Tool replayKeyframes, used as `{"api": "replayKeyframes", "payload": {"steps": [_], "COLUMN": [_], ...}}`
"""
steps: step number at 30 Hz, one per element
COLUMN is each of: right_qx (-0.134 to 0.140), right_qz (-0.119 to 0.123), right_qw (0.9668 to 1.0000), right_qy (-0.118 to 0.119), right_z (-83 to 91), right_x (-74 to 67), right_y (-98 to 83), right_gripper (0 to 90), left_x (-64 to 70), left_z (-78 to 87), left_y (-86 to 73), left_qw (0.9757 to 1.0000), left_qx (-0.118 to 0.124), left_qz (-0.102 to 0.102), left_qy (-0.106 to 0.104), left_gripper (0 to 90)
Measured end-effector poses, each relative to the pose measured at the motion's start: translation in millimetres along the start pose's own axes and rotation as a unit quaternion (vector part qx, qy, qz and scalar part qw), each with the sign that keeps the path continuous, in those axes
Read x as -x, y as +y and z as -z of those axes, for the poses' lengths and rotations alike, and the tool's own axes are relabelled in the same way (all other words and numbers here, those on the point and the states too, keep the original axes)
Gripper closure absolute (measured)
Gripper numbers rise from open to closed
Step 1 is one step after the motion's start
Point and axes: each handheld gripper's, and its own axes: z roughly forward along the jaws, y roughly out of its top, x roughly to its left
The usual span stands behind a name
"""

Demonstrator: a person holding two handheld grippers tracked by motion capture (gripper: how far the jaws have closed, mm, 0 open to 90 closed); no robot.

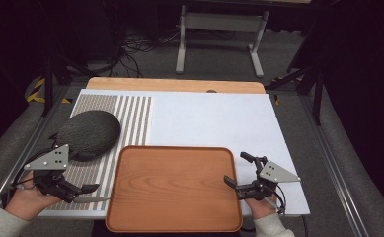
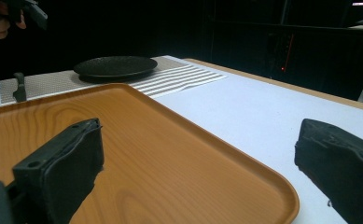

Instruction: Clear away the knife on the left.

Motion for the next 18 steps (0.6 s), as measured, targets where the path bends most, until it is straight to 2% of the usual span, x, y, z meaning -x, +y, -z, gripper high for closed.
{"api": "replayKeyframes", "payload": {"steps": [4,10,14,18], "right_qx": [-0.001,-0.001,-0.002,-0.001], "right_qz": [-0.001,0.0,0.0,0.001], "right_qw": [1.0,1.0,1.0,1.0], "right_qy": [0.0,0.0,0.0,0.002], "right_z": [-0.2,-0.3,0.1,0.2], "right_x": [0.2,0.3,0.2,0.1], "right_y": [-0.1,0.0,0.2,0.7], "right_gripper": [1.9,1.9,1.9,1.9], "left_x": [-2.6,-5.9,-6.5,-6.5], "left_z": [4.8,7.6,7.4,7.6], "left_y": [-4.3,-10.2,-12.7,-15.1], "left_qw": [0.9996,0.9985,0.9967,0.9933], "left_qx": [-0.029,-0.053,-0.079,-0.111], "left_qz": [-0.003,-0.003,-0.011,-0.022], "left_qy": [-0.002,-0.011,-0.015,-0.021], "left_gripper": [9.7,10.0,10.5,12.0]}}
